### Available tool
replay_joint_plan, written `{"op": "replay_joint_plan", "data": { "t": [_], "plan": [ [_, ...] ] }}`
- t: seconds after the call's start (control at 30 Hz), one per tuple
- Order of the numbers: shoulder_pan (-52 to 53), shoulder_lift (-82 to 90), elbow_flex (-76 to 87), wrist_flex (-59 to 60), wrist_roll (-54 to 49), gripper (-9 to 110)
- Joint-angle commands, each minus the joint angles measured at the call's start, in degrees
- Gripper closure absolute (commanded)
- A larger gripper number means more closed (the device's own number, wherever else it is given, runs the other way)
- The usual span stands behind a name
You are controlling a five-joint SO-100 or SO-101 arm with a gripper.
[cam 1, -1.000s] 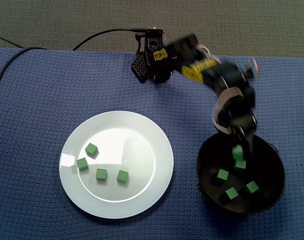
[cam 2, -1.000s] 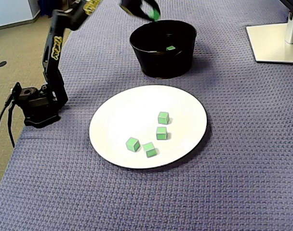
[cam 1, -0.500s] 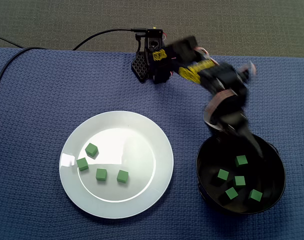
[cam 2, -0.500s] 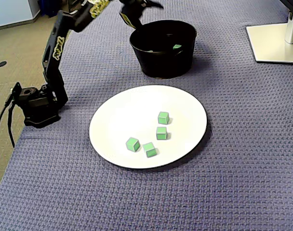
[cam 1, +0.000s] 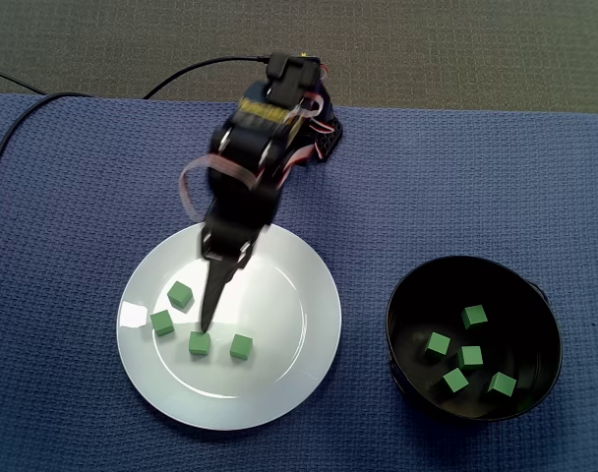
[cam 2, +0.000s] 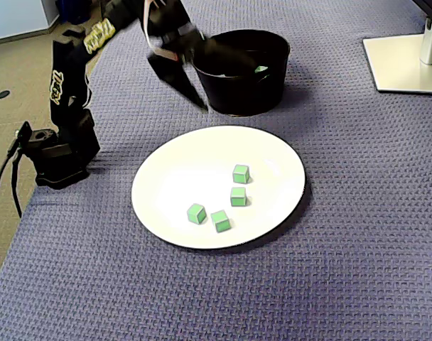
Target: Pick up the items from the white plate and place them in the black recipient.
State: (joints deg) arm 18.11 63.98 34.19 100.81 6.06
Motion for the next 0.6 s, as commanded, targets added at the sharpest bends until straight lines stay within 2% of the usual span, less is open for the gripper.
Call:
{"op": "replay_joint_plan", "data": {
  "t": [0.0, 0.57],
  "plan": [
    [2.11, -8.53, -2.99, 0.70, 4.31, 47],
    [-3.60, -29.36, -10.90, -2.72, 3.87, 51]
  ]
}}
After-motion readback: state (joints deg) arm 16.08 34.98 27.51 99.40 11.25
